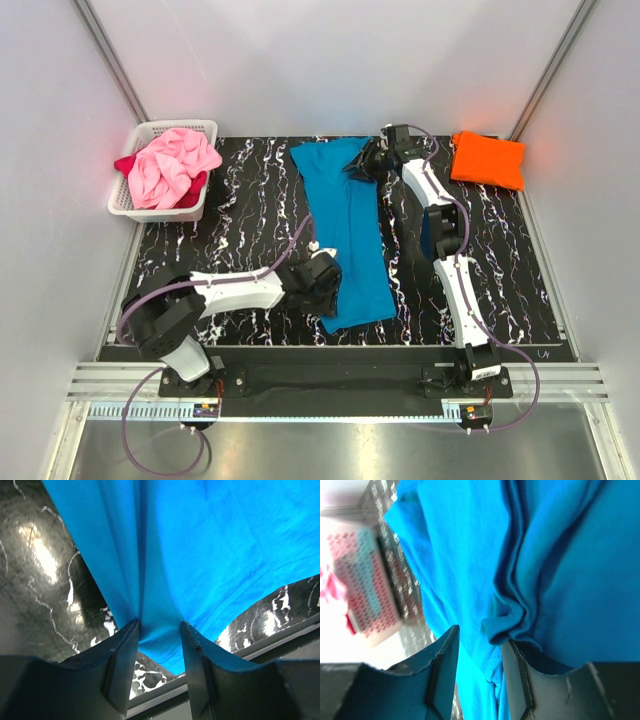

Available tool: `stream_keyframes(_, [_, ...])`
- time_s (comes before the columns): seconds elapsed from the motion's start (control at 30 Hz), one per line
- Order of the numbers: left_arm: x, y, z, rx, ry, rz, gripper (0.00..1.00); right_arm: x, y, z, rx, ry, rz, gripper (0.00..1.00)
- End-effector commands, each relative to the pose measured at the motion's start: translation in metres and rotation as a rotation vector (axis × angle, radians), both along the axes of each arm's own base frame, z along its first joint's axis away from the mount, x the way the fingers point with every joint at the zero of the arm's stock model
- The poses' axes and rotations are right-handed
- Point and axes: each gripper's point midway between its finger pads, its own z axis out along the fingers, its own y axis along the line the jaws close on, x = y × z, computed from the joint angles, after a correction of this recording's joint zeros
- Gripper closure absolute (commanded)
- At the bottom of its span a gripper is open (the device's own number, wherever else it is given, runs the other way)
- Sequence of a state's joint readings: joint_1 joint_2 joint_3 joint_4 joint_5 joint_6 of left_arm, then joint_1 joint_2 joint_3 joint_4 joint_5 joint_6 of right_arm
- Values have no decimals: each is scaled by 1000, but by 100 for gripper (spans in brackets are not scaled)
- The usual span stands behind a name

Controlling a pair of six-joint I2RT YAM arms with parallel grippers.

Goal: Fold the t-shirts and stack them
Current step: Fold the tshirt

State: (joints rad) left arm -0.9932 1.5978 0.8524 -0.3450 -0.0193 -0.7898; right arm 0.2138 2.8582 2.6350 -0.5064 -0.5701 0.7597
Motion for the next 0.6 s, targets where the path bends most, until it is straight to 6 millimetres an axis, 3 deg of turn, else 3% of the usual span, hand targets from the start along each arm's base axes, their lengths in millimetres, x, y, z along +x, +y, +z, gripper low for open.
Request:
stream_keyframes(0.0, [-52, 55, -27, 220, 156, -72, 55, 8, 0, -1, 79, -59, 53, 54])
stream_keyframes(0.07, [-47, 47, -20, 196, 128, -98, 55, 7, 5, 16, 87, -99, 86, 54])
stream_keyframes(0.2, [-46, 30, -5, 120, 89, -155, 55, 12, -6, 42, 12, -191, 79, 53])
stream_keyframes(0.4, [-40, 25, 15, 56, 19, -157, 55, 14, -14, 82, -67, -297, 86, 52])
stream_keyframes(0.57, [-23, 24, 47, -9, -106, -109, 55, 14, -44, 112, -264, -348, 37, 52])
